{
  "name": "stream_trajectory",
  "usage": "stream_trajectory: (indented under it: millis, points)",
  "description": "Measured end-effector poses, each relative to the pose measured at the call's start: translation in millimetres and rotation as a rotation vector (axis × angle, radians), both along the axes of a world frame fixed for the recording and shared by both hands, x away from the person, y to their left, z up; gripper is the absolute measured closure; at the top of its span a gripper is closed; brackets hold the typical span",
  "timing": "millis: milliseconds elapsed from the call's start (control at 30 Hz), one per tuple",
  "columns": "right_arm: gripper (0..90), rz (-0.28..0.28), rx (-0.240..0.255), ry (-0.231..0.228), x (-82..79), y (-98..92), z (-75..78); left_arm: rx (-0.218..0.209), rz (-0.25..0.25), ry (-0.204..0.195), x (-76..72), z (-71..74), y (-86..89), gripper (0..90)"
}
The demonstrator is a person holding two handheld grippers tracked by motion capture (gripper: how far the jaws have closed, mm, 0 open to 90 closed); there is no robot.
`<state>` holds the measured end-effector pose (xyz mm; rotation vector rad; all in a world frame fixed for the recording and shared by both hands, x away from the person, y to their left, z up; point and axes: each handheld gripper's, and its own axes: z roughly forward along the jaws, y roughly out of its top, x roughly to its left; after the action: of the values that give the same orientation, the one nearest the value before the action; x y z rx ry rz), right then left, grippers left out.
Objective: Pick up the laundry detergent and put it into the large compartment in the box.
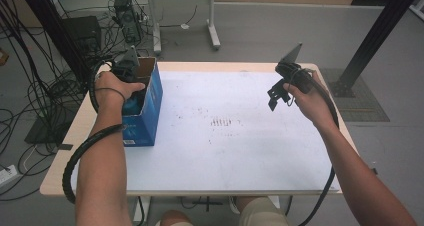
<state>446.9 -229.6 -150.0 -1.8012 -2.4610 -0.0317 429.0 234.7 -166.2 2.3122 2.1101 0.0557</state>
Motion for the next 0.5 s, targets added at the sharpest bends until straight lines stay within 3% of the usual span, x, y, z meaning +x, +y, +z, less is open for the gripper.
stream_trajectory:
  millis: [500]
  points:
    - [7.5,0.003,-0.004,0.004,1.3,2.1,-1.0,-0.016,0.009,-0.004,-0.7,0.6,2.7,36.5]
